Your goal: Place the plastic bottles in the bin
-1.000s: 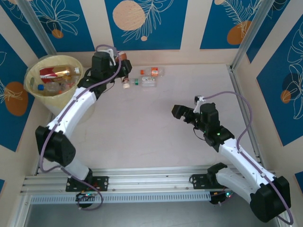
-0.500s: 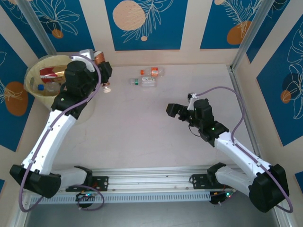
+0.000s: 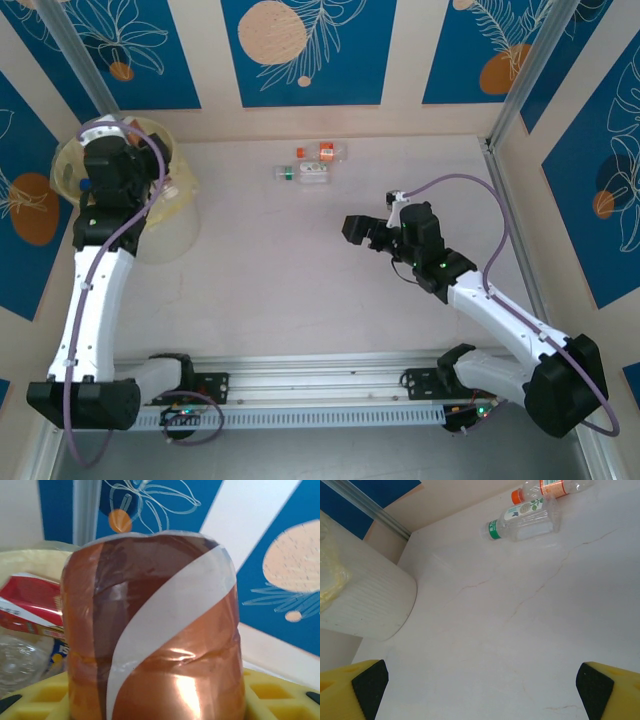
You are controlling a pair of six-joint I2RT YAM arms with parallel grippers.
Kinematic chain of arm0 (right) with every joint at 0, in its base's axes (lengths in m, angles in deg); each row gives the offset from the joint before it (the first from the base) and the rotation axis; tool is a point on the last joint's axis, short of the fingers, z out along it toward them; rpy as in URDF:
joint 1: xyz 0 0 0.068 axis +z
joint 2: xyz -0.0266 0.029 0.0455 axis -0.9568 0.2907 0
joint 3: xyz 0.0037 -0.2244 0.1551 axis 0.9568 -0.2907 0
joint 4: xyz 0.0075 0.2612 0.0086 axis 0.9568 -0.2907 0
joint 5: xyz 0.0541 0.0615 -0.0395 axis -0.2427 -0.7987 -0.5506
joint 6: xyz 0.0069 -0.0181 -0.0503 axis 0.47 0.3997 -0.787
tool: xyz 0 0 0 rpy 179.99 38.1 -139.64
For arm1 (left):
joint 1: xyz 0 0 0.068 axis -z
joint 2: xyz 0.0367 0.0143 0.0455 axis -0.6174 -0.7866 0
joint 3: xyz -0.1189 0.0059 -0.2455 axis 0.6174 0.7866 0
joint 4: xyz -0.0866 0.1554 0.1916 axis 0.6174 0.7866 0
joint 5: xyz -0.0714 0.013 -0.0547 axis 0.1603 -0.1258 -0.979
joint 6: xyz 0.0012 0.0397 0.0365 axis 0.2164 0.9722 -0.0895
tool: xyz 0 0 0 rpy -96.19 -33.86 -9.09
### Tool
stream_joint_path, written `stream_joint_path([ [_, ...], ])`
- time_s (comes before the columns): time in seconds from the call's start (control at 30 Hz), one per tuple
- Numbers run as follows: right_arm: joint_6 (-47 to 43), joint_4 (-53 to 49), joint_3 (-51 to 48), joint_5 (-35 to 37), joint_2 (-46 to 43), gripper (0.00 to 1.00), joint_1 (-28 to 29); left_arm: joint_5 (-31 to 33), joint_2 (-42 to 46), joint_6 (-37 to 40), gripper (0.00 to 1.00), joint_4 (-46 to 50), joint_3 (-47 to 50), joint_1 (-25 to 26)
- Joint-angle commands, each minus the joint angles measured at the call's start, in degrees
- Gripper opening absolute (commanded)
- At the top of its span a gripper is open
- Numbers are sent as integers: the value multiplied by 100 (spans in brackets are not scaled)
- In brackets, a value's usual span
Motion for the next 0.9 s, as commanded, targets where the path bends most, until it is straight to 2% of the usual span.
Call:
stream_joint_path([
  [0.0, -82, -17, 133, 180, 16, 99, 48, 124, 60, -173, 39, -260, 43, -204],
  [0.17, -92, -82, 137, 262, 7, 99, 59, 1614, -92, -522, 41, -560, 260, -488],
  [0.37, -109, -156, 145, 317, 7, 99, 65, 2177, -588, -1437, 43, -580, 247, -888],
  [0.43, -105, -197, 142, 324, -10, 99, 67, 2252, -745, -1751, 50, -406, 161, -931],
  [0.5, -94, -225, 133, 343, -18, 99, 65, 2350, -871, -1983, 54, -158, 68, -945],
  [0.6, -74, -254, 119, 379, -33, 99, 68, 2512, -985, -2230, 70, 195, -58, -946],
  [0.67, -74, -263, 122, 388, -30, 99, 65, 2628, -997, -2280, 76, 313, -105, -947],
  [0.7, -69, -262, 116, 388, -28, 99, 70, 2666, -1001, -2283, 81, 356, -142, -947],
  [0.77, -78, -261, 138, 388, -11, 99, 68, 2709, -1030, -2283, 99, 522, -279, -943],
  [0.87, -76, -252, 154, 387, 25, 99, 65, 2605, -1016, -2211, 100, 711, -474, -941],
])
